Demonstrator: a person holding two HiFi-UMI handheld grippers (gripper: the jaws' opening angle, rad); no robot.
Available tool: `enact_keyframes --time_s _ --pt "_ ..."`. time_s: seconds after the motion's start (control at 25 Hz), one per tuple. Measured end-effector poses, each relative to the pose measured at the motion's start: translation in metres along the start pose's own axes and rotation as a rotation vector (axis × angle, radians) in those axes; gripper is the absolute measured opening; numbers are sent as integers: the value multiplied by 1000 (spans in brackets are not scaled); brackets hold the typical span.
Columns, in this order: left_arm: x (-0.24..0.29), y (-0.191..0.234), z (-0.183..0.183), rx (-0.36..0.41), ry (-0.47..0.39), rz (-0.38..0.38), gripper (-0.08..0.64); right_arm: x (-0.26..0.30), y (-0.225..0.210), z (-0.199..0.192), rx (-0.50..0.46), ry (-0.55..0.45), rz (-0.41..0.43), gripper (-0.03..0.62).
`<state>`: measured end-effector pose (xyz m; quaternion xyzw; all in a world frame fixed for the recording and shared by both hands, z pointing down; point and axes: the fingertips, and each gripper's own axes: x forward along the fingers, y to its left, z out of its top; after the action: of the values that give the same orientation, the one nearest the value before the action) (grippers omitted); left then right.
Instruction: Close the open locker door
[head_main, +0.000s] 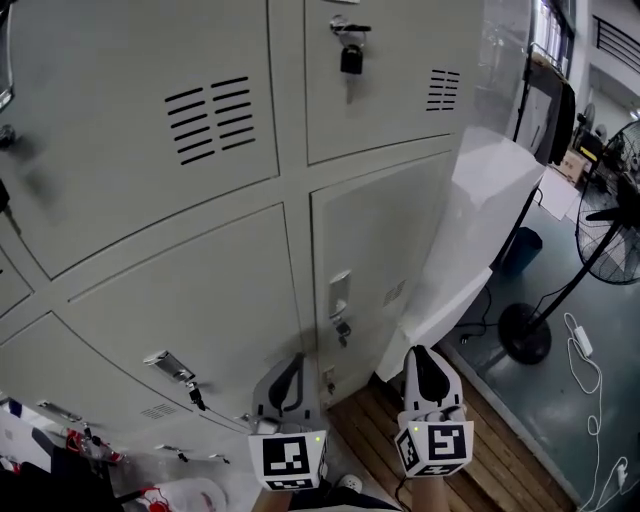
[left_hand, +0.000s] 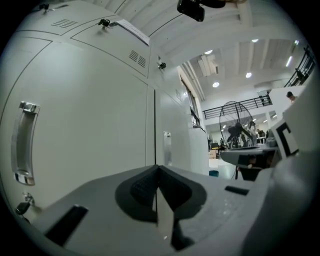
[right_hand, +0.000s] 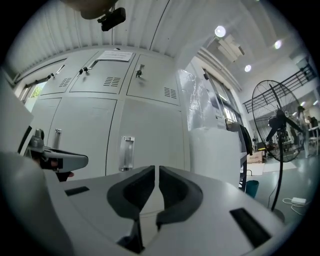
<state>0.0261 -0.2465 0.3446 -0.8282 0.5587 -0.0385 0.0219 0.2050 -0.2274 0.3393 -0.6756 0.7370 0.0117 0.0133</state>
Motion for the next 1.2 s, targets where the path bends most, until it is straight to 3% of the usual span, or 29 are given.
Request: enact_keyframes --time_s 0.8,1.0,1.2 --pt "-5 -9 20 -36 -23 -12 0 -10 3 11 26 -19 28 17" --pt "-6 -5 16 5 -35 -11 0 -10 3 11 21 -19 20 18" --pt "-8 -1 15 -9 -27 5 0 -11 5 13 17 -19 21 18"
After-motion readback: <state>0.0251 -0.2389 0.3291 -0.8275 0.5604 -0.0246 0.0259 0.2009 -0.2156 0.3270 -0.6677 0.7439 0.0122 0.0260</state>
